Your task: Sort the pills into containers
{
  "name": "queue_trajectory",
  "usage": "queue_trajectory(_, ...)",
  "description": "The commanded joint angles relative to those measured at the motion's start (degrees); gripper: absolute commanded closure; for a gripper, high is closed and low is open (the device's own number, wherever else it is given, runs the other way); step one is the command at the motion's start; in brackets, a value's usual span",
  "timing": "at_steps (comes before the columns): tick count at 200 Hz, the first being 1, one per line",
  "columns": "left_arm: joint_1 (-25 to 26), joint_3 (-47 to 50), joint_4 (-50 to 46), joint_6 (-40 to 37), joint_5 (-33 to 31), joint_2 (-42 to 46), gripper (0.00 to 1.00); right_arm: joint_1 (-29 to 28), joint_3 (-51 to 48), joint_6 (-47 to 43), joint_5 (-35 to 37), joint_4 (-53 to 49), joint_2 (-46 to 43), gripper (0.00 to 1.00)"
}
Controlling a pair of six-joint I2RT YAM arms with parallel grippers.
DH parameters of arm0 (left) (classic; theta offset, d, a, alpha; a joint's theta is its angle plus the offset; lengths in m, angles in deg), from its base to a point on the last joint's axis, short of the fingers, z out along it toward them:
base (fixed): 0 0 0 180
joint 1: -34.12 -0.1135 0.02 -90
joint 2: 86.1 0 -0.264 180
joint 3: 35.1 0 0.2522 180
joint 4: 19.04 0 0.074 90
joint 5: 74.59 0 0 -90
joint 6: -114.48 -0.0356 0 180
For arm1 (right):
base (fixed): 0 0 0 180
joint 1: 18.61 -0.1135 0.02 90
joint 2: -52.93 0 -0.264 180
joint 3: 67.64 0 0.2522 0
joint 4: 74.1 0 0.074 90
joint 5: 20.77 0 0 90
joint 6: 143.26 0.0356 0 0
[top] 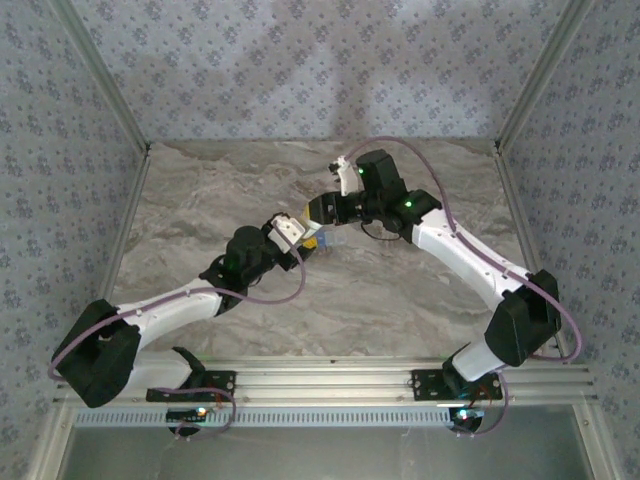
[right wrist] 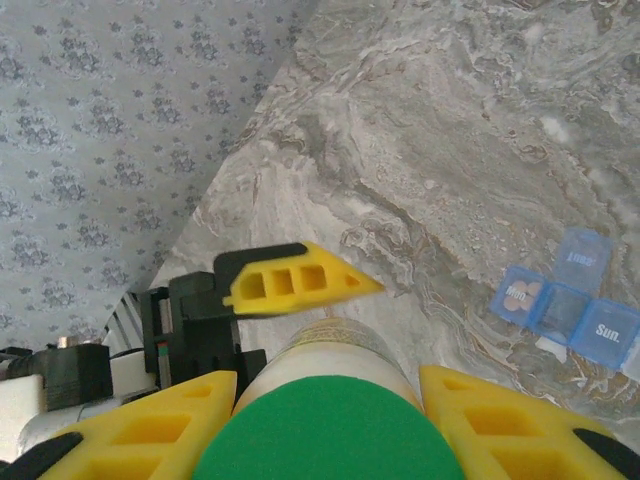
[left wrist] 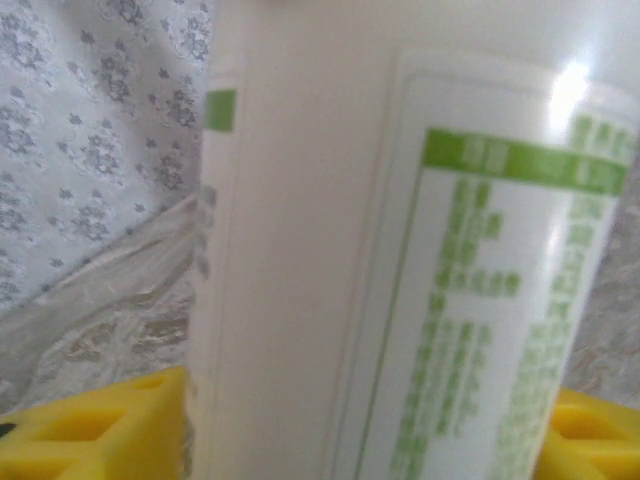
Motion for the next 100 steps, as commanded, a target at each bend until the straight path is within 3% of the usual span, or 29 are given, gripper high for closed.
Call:
queue_trajectory(1, -0.7, -0.8, 2.9, 1.8, -0.9, 1.8, 0.27, 0.5, 0.0, 2.0, -0.7, 1.7, -1.8, 0.92)
queue_trajectory(100, -2.9, -0.7, 1.8, 3.9, 2.9, 2.2, 0.22, 4.4, 0.1, -2.1, -7.6, 4.1, -2.8, 0.99)
